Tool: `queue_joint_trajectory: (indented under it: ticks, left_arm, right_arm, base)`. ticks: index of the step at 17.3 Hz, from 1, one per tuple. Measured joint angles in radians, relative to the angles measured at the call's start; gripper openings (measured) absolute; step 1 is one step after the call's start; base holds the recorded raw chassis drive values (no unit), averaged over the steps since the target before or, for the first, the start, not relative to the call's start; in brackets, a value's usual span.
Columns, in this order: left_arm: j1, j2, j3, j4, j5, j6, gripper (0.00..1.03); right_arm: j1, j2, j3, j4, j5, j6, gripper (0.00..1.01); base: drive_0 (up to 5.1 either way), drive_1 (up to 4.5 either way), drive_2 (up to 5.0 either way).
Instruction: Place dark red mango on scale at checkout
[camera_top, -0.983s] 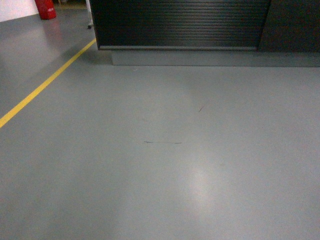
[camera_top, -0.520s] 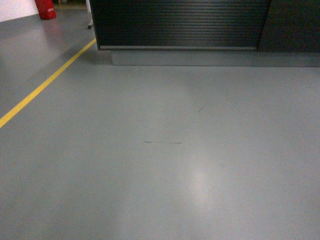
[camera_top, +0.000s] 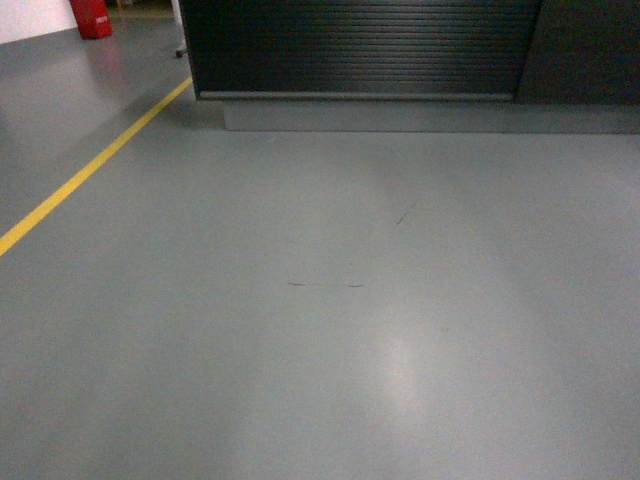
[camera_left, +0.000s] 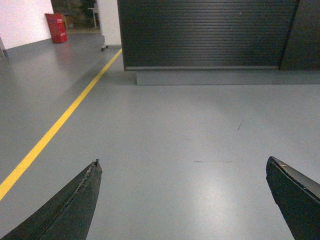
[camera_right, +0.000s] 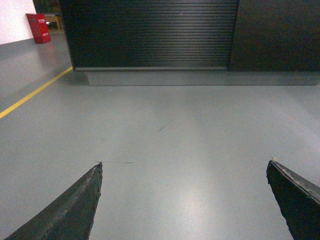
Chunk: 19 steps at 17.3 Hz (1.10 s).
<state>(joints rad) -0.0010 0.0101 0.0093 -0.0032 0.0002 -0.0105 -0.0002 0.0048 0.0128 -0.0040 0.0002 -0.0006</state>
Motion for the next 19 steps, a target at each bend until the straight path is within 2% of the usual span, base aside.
queue_joint_trajectory:
  ticks: [3,19]
  left_arm:
    - [0.000,0.000,0.000,0.000,0.000,0.000,0.98]
    - [0.000,0.000,0.000,0.002,0.000,0.000,0.98]
  right_arm:
    - [0.000,0.000,0.000,0.000,0.000,0.000,0.98]
    - [0.000,0.000,0.000,-0.001,0.000,0.000,0.98]
  base:
    - [0.0,0.00,0.0]
    - [0.0,4.17,-4.2]
